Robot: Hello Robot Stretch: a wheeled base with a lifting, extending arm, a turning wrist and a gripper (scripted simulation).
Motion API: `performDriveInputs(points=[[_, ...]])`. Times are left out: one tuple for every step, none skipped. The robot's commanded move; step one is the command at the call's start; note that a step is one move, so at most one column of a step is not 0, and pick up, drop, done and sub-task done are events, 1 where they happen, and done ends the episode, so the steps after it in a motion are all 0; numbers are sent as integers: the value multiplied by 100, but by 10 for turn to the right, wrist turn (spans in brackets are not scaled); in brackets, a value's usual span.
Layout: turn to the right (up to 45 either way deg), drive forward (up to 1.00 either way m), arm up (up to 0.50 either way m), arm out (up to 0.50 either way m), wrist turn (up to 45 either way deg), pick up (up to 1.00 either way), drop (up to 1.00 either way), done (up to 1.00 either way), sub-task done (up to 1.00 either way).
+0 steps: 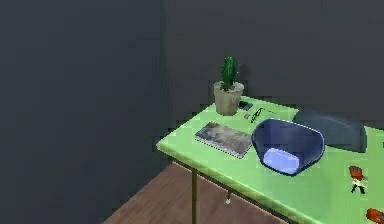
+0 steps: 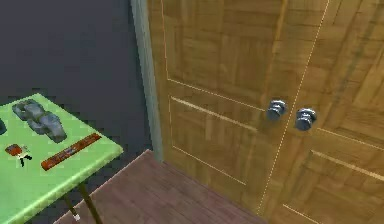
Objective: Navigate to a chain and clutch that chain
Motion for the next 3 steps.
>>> performDriveInputs(points=[[-330,0,0,0,0,0,0,0,0],[0,0,50,0,0,0,0,0,0],[0,0,38,0,0,0,0,0,0]])
